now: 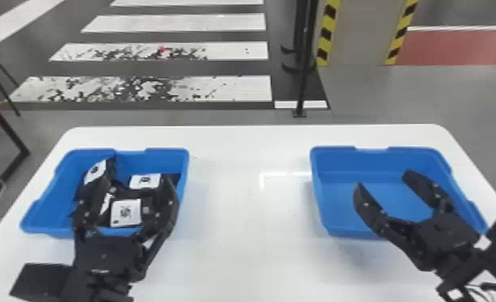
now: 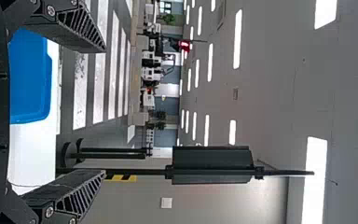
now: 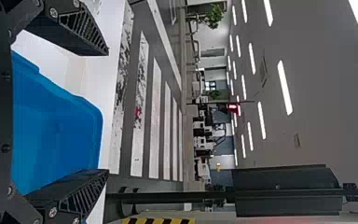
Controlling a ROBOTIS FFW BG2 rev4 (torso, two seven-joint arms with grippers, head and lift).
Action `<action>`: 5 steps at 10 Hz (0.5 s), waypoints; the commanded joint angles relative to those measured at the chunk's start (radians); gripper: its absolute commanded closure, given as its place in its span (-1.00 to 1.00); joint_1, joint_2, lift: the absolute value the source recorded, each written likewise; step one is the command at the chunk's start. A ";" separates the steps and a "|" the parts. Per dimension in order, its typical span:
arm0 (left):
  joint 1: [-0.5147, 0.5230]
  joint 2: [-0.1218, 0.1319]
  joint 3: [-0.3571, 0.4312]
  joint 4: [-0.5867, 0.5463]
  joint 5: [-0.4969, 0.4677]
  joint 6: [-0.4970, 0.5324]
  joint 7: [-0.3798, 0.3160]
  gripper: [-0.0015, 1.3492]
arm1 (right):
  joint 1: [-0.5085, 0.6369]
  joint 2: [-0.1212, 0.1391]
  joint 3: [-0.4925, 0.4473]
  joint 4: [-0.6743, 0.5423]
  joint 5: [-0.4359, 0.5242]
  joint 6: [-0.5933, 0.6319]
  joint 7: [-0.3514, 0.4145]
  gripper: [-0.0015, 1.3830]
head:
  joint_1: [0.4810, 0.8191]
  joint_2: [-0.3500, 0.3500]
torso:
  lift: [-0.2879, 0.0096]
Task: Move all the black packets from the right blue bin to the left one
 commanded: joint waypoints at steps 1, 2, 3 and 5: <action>0.001 0.000 0.000 0.004 0.004 0.002 0.000 -0.80 | 0.000 0.000 0.000 0.001 -0.001 -0.003 0.000 -0.79 | 0.27 0.11 | -0.20; 0.001 0.002 -0.002 0.006 0.014 -0.011 0.000 -0.81 | 0.003 0.000 0.000 0.001 -0.001 -0.010 -0.001 -0.79 | 0.27 0.11 | -0.20; 0.001 0.003 -0.010 0.011 0.036 -0.016 0.002 -0.81 | 0.003 -0.001 0.000 0.001 -0.001 -0.010 0.000 -0.79 | 0.27 0.11 | -0.20; -0.002 0.006 -0.024 0.016 0.048 -0.008 0.000 -0.81 | 0.000 0.000 0.000 0.003 -0.001 -0.010 -0.001 -0.79 | 0.27 0.11 | -0.20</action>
